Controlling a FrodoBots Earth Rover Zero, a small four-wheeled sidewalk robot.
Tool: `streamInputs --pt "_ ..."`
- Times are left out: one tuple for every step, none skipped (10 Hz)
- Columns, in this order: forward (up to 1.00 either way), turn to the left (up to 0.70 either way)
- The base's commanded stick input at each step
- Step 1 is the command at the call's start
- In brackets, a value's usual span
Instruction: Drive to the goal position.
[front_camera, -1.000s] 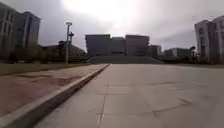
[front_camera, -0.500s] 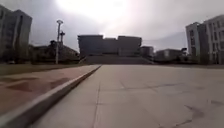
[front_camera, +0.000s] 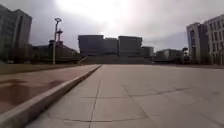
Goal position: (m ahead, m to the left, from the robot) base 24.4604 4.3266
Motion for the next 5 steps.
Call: streamInputs --pt "1.0 -0.27" --pt "1.0 -0.27" --pt "1.0 -0.27" --pt "1.0 -0.27" --pt "1.0 -0.27"
